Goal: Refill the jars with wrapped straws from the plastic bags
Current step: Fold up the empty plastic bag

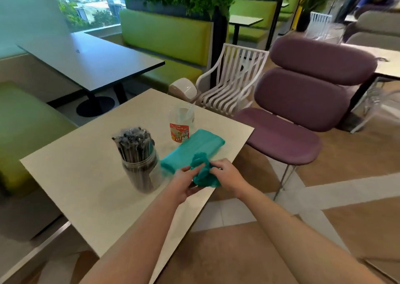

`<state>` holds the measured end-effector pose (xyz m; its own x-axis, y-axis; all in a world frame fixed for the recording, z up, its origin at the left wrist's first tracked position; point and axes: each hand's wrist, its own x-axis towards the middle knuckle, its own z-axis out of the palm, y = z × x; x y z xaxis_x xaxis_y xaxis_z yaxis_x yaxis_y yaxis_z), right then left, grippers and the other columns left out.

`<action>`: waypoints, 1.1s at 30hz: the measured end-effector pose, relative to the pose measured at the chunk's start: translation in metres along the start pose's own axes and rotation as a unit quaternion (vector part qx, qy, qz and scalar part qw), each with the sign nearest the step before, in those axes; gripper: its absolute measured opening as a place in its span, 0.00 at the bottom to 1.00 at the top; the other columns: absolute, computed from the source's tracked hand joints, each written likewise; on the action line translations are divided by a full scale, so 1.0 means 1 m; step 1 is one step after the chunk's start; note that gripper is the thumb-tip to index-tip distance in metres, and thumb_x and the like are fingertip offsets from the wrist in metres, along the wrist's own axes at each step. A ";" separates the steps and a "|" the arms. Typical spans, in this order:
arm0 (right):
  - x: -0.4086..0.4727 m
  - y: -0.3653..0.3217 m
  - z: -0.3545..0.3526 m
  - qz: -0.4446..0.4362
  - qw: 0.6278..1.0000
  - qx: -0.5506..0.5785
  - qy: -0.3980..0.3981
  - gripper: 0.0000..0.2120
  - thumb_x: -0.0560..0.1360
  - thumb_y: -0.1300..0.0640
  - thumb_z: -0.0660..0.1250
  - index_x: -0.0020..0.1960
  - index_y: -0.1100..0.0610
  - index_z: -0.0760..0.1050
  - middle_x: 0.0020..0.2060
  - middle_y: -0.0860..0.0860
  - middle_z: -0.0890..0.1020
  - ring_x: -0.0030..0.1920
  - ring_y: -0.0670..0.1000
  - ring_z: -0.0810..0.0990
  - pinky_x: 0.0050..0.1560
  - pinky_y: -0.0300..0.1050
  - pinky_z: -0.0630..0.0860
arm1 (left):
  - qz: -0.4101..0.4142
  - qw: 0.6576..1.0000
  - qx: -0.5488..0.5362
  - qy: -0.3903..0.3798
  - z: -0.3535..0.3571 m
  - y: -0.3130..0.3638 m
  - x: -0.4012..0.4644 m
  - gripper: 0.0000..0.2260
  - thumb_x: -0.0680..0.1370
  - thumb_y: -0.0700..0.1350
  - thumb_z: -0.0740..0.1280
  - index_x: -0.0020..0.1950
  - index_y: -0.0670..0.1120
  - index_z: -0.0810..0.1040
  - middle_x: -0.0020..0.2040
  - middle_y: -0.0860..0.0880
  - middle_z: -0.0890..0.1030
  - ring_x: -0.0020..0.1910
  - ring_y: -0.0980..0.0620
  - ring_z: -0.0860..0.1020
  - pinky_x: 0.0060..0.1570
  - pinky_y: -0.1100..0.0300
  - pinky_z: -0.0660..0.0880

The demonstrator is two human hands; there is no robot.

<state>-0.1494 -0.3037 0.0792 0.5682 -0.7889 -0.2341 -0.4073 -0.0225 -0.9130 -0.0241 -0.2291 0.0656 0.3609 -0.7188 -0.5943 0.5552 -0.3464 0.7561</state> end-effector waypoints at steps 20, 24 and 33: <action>0.128 0.031 -0.158 -0.077 0.995 -0.050 -0.028 0.24 0.73 0.60 0.73 0.66 0.44 0.74 0.57 0.45 0.75 0.56 0.45 0.73 0.60 0.41 0.76 | 0.008 0.997 -0.019 0.080 0.154 0.043 0.138 0.15 0.76 0.32 0.65 0.62 0.41 0.76 0.46 0.41 0.81 0.43 0.45 0.81 0.36 0.54 0.79; 0.196 0.023 -0.174 -0.096 0.993 -0.070 0.004 0.16 0.74 0.63 0.71 0.58 0.48 0.80 0.45 0.39 0.75 0.46 0.44 0.73 0.57 0.44 0.76 | 0.003 0.997 -0.050 0.064 0.170 0.074 0.188 0.15 0.77 0.32 0.64 0.64 0.39 0.75 0.45 0.41 0.81 0.41 0.45 0.81 0.31 0.57 0.80; 0.351 0.009 -0.193 -0.061 0.997 -0.038 0.008 0.12 0.77 0.65 0.66 0.56 0.53 0.80 0.55 0.52 0.80 0.54 0.50 0.79 0.49 0.38 0.79 | 0.010 0.992 -0.123 0.014 0.181 0.150 0.283 0.16 0.77 0.39 0.67 0.64 0.38 0.74 0.60 0.38 0.76 0.55 0.39 0.80 0.46 0.50 0.81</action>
<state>-0.0915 -0.6989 0.0537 0.6049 -0.7876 -0.1173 -0.3893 -0.1640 -0.9064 0.0252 -0.5936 0.0608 0.3931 -0.7053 -0.5900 0.7119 -0.1726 0.6807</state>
